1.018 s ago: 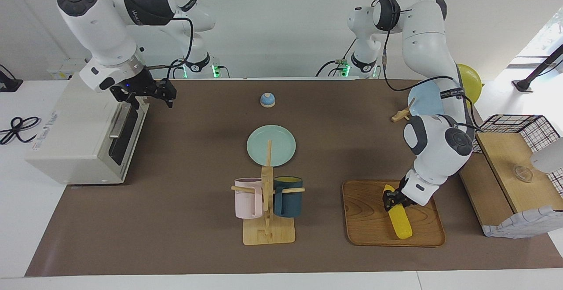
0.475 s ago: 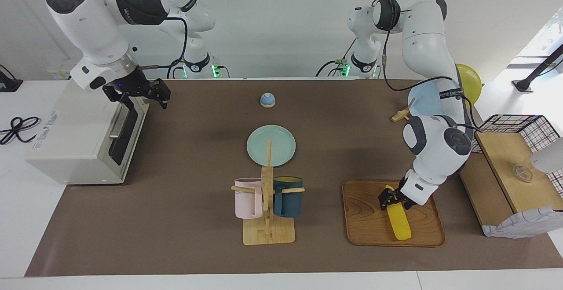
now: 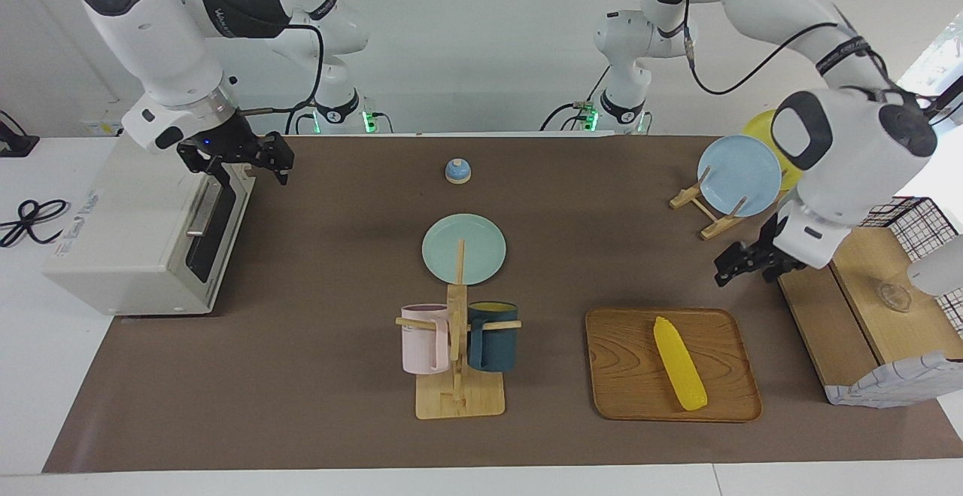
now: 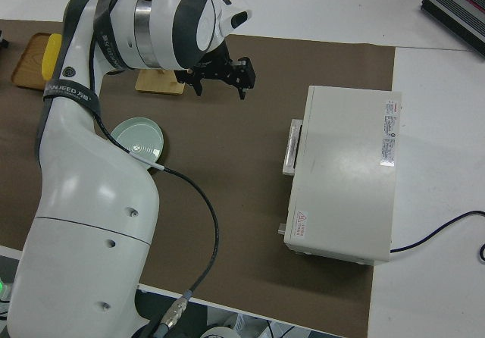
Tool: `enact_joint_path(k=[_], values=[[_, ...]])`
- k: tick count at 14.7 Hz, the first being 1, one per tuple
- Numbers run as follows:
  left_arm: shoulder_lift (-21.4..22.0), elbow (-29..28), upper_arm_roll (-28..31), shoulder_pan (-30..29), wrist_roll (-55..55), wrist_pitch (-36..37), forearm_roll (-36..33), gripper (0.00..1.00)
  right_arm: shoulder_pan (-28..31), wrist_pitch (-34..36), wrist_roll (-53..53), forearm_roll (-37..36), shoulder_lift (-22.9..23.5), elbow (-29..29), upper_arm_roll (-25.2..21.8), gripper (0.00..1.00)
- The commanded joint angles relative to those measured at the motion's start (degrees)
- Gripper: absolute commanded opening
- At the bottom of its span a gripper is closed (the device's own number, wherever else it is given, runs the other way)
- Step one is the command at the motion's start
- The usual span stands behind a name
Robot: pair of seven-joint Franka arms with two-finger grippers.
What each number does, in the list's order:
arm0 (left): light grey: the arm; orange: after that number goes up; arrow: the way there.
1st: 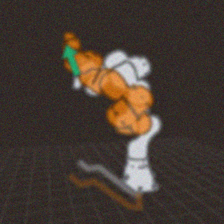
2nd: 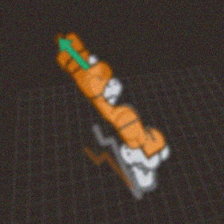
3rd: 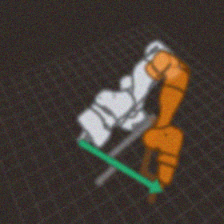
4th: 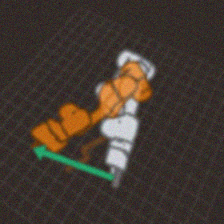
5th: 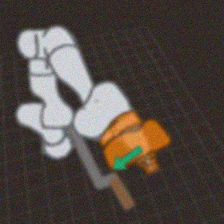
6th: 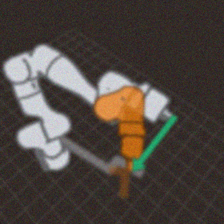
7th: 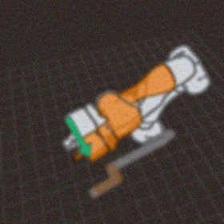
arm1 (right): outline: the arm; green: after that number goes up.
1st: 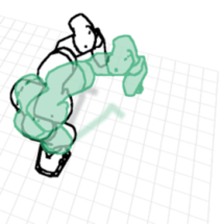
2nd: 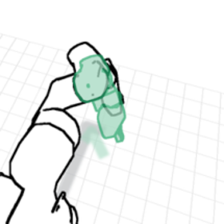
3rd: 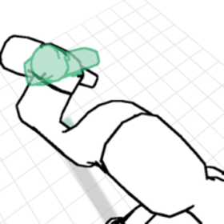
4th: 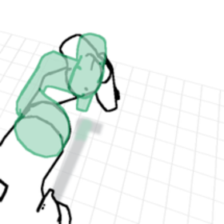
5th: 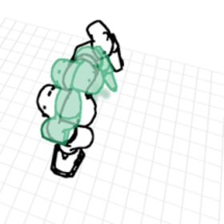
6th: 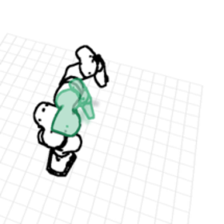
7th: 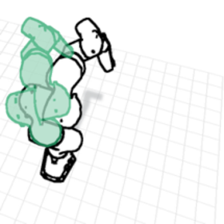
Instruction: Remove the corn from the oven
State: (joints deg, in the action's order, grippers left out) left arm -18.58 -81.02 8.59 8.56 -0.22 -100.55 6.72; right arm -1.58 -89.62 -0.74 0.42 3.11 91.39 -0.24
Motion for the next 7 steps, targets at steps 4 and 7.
enact_joint_path(k=[4, 7], values=[[15.14, -3.09, 0.11, -0.04, 0.31, 19.40, -3.73, 1.00, 0.34, -0.03, -0.49, 0.28, -0.12, -0.51, 0.59, 1.00], [19.53, -6.50, 0.37, -0.04, 0.31, 24.43, -3.73, 1.00, 0.34, 0.06, -0.49, 0.28, -0.12, -0.51, 0.59, 1.00]])
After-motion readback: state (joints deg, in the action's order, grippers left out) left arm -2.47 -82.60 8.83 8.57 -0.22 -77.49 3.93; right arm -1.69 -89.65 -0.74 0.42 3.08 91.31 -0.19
